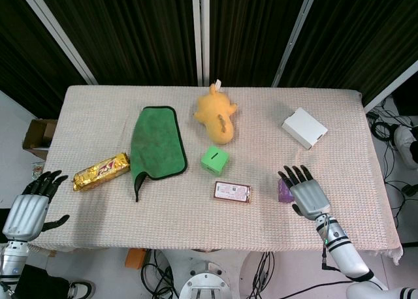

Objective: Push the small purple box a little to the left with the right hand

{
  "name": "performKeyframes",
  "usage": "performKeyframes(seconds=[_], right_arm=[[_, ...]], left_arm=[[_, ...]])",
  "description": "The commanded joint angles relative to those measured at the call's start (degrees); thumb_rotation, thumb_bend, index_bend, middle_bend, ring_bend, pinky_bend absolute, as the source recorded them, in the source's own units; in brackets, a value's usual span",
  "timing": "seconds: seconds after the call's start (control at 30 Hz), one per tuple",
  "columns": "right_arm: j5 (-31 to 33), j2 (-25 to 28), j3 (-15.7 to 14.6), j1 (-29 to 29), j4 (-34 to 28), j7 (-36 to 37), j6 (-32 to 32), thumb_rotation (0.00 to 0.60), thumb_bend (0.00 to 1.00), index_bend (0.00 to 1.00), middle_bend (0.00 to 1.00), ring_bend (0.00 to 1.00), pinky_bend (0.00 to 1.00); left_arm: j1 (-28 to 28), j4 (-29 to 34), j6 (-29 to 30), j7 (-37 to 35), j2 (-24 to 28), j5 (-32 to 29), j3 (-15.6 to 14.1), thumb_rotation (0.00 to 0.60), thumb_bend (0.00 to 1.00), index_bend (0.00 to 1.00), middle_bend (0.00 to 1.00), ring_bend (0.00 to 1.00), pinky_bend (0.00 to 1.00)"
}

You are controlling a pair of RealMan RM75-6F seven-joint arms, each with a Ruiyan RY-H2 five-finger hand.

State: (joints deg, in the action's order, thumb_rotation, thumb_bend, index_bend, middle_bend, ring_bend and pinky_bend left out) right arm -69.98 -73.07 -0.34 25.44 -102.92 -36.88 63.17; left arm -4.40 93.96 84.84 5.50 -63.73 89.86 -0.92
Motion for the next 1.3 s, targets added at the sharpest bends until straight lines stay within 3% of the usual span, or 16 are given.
performKeyframes(seconds=[0.03,0.5,0.73,1.07,1.3], right_arm=[[-0.08,0.13,-0.07,0.05,-0.09,-0.02,0.02,0.6,0.18,0.0,0.0,0.0,0.0],[-0.59,-0.18,0.19,-0.54,0.2,1.44,1.61,0.6,0.16,0.0,0.0,0.0,0.0],[5.46,-3.97,2.46,-2.22,-0.29,0.92,5.21,0.6,0.14,0.0,0.01,0.0,0.0],[9.76,-8.63,3.78,-3.3,0.33,-0.48,8.55,0.6,0.14,0.0,0.16,0.0,0.0],[8.51,-9.65,3.85,-3.21,1.21,0.28,9.06,0.6,0.15,0.0,0.26,0.0,0.0]], left_arm=[[0.01,0.04,0.04,0.06,0.0,0.0,0.01,0.6,0.12,0.17,0.11,0.08,0.23],[-0.15,0.14,0.07,0.11,0.16,0.1,0.19,0.6,0.12,0.17,0.11,0.08,0.23],[-0.53,-0.91,-1.55,-0.54,-0.46,-0.25,-0.33,0.6,0.12,0.17,0.11,0.08,0.23],[-0.08,-0.59,-1.16,-0.57,0.34,-0.99,-0.28,0.6,0.13,0.17,0.11,0.08,0.23],[-0.31,-0.57,-1.69,-0.49,0.22,-1.07,-0.32,0.6,0.12,0.17,0.11,0.08,0.23]])
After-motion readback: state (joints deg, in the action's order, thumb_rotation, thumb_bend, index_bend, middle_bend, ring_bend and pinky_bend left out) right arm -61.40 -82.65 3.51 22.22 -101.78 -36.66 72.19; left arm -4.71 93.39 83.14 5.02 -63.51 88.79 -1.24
